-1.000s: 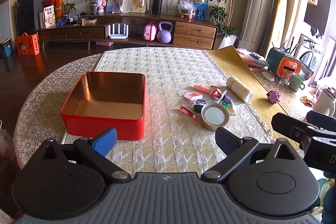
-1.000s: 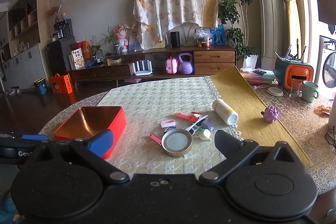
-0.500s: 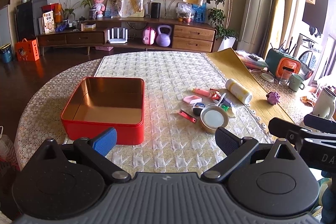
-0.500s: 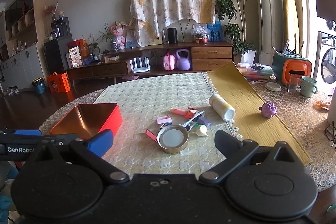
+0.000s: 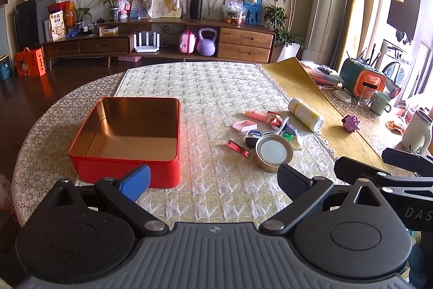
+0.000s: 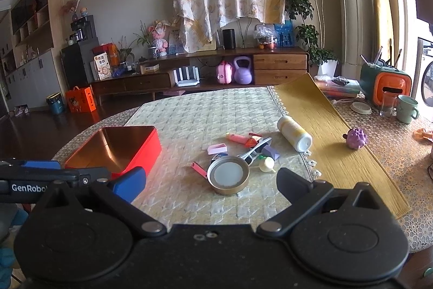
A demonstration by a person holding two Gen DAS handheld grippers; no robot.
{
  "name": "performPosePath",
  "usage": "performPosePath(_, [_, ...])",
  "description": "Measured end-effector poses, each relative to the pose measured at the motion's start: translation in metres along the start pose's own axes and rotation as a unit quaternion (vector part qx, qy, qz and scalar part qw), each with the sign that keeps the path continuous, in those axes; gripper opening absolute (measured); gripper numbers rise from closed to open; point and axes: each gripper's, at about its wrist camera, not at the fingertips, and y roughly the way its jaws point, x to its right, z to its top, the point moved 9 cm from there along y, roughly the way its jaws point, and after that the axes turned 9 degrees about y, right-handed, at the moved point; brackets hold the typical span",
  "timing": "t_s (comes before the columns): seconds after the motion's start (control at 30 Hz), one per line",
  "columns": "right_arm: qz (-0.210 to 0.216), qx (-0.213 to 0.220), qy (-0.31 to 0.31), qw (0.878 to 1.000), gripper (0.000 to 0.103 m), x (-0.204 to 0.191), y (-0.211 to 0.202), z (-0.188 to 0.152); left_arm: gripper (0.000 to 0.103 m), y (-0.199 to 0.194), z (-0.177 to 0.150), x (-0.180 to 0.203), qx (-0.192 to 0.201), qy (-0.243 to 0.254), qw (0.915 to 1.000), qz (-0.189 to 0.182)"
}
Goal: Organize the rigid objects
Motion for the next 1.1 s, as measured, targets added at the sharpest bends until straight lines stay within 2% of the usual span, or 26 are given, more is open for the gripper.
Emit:
performPosePath(0.33, [-0.035, 0.007, 0.012, 0.999, 0.103, 0.053, 0.026, 0.020, 0.101, 0.039, 0.018, 0.020, -0.008, 0.034, 0.9992, -0.019])
performPosePath(0.5, [-0.056, 0.001, 0.007, 0.998, 0.103, 0.087, 0.048, 0.033, 0.101, 0.070, 0.033, 0.043, -0.007, 0.055, 0.9973, -0.047])
performPosePath(0.7, [-0.064, -0.019, -0.001, 0.998, 0.102, 0.115, 0.087, 0.047, 0.101, 0.112, 0.037, 0.069, -0.025, 0.067, 0.9950, -0.070])
performPosePath(1.1, [-0.060, -0.071, -0.024, 0.995, 0.100, 0.145, 0.181, 0.072, 0.101, 0.177, 0.025, 0.101, -0.064, 0.074, 0.9914, -0.087])
